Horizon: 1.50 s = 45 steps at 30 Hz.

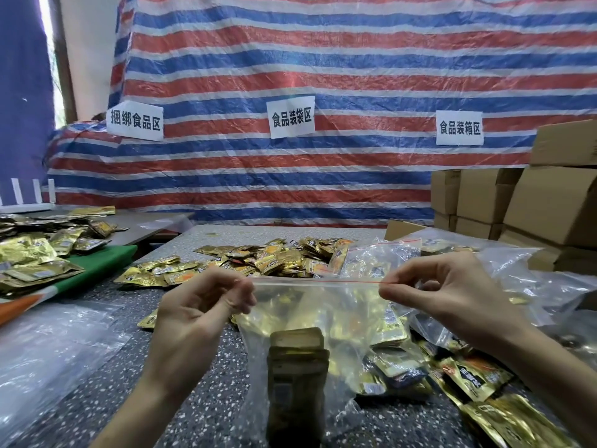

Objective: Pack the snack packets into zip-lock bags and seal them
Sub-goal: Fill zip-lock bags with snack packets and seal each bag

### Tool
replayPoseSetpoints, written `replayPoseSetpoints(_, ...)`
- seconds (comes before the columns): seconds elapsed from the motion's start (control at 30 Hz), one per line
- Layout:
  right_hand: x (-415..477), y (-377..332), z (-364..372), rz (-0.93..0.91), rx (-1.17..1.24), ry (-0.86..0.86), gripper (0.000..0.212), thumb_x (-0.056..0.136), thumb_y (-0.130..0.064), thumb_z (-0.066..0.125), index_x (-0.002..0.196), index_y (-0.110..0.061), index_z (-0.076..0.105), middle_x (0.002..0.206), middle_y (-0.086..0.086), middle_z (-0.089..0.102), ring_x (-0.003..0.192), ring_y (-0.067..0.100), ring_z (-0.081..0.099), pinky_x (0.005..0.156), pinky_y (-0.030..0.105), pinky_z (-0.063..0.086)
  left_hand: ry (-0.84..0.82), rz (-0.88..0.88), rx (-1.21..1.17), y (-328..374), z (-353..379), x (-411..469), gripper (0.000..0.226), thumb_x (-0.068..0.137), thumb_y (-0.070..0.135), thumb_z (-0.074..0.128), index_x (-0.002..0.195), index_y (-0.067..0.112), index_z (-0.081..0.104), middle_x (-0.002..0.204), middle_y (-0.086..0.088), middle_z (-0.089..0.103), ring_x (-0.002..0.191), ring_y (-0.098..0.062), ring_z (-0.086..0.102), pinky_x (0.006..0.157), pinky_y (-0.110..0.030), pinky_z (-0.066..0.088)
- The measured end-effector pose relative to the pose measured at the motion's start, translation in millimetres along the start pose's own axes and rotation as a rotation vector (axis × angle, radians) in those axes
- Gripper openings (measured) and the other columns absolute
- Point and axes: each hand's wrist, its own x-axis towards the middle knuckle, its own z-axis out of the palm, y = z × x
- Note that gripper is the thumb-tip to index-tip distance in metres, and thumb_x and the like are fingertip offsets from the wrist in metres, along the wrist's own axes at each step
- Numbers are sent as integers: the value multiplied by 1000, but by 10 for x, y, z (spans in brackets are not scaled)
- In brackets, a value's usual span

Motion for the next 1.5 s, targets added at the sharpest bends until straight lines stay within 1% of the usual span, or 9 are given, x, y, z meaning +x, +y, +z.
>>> replayPoseSetpoints(0.2, -40, -38, -84, 14, 10, -15, 8, 79, -14, 78, 72, -14, 74, 72, 3, 71, 62, 16, 63, 57, 24, 51, -45, 3, 17, 80, 59, 14, 9, 84, 15, 66, 79, 16, 73, 72, -6, 71, 61, -9, 61, 57, -16, 49)
replayPoseSetpoints(0.37, -43, -88, -267, 93, 201, 135, 9, 76, -13, 75, 78, -5, 71, 58, 2, 63, 41, 13, 52, 38, 19, 42, -51, -49, -69, 110, 340, 105, 11, 87, 16, 66, 77, 15, 71, 71, -9, 70, 42, -10, 47, 38, -16, 33)
replayPoseSetpoints(0.53, 76, 203, -373, 272, 206, 404, 8, 84, -3, 75, 77, -6, 72, 63, 10, 71, 46, 26, 66, 39, 27, 51, -100, -365, -224, -134, 848, 350, 16, 95, 5, 61, 80, 2, 67, 71, -12, 68, 48, -22, 61, 43, -28, 52)
replayPoseSetpoints(0.7, 255, 645, -342, 401, 231, 549, 6, 87, -3, 73, 87, -7, 68, 80, 16, 74, 66, 27, 75, 53, 26, 58, -149, -643, -367, -532, 1366, 531, 13, 98, 4, 55, 90, -1, 65, 92, -16, 69, 83, -27, 72, 75, -33, 62)
replayPoseSetpoints(0.83, 255, 830, -69, 466, -72, 346, 35, 89, -5, 71, 121, -17, 62, 122, 6, 66, 101, 18, 66, 93, 42, 56, -315, -706, -185, -788, 1466, 453, 21, 100, 14, 53, 119, 7, 61, 121, -11, 62, 107, -21, 65, 87, -26, 56)
replayPoseSetpoints(1.0, 240, 634, 430, 174, -318, 404, 53, 87, -8, 68, 137, -19, 55, 151, -2, 43, 135, 16, 43, 113, 39, 35, -318, -598, -88, -802, 1297, 317, 53, 100, 23, 56, 149, 23, 37, 139, 6, 48, 115, -13, 62, 101, -35, 52)
replayPoseSetpoints(1.13, 347, 421, 926, 10, -139, 403, 28, 89, -10, 68, 114, -21, 66, 128, -15, 53, 112, -4, 51, 95, 14, 40, -177, -506, -97, -631, 964, 243, 37, 100, 20, 57, 137, 24, 51, 132, 6, 57, 102, -9, 69, 88, -26, 58)
replayPoseSetpoints(1.23, 447, 389, 1280, 78, 82, 328, 19, 90, -10, 67, 103, -25, 67, 109, -13, 63, 94, -5, 60, 79, 17, 52, -86, -434, -2, -548, 616, 128, 21, 97, 15, 60, 113, 29, 64, 117, 6, 67, 99, -11, 70, 81, -26, 58)
replayPoseSetpoints(1.5, 365, 533, 1850, 92, 289, 276, 26, 89, -6, 71, 97, -30, 72, 98, -14, 71, 92, 0, 66, 78, 20, 55, 94, -378, 545, -694, -665, -77, 16, 93, 15, 66, 101, 29, 67, 97, 8, 70, 79, 2, 65, 55, -13, 50)
